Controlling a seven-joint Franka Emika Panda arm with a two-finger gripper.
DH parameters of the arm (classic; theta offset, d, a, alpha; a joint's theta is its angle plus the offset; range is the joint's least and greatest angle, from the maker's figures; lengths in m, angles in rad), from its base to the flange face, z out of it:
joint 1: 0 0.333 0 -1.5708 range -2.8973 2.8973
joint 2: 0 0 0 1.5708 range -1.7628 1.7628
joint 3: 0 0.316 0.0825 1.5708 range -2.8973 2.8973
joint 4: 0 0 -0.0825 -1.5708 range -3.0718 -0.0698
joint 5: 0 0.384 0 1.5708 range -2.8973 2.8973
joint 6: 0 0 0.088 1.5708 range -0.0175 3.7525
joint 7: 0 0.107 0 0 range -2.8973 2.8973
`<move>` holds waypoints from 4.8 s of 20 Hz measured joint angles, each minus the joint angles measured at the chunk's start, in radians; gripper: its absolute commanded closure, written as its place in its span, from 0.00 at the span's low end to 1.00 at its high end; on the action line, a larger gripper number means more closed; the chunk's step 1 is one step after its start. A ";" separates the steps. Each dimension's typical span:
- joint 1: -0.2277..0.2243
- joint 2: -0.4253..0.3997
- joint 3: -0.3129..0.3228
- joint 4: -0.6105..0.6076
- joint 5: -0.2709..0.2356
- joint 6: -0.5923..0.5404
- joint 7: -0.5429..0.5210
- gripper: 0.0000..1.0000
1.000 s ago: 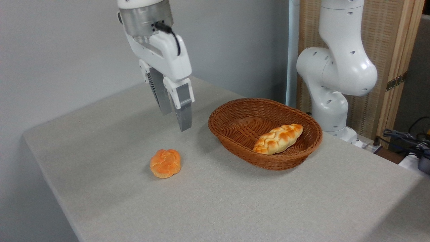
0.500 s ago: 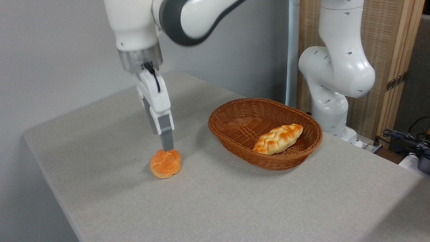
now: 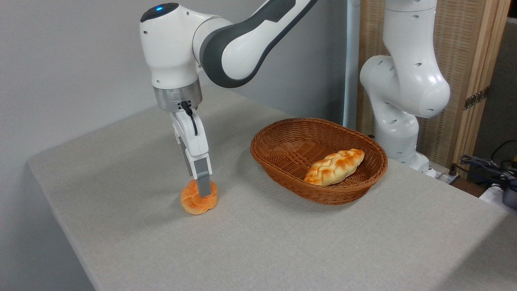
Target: Put bread into the basket
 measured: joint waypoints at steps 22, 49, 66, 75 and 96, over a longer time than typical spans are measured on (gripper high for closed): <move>-0.013 0.000 0.000 -0.076 0.033 0.113 0.002 0.55; -0.024 -0.035 0.015 -0.087 0.022 -0.020 -0.034 0.81; -0.023 -0.530 0.176 -0.235 -0.009 -0.612 0.192 0.58; -0.088 -0.502 0.171 -0.355 -0.004 -0.518 0.259 0.00; -0.078 -0.481 0.189 -0.162 -0.004 -0.432 0.246 0.00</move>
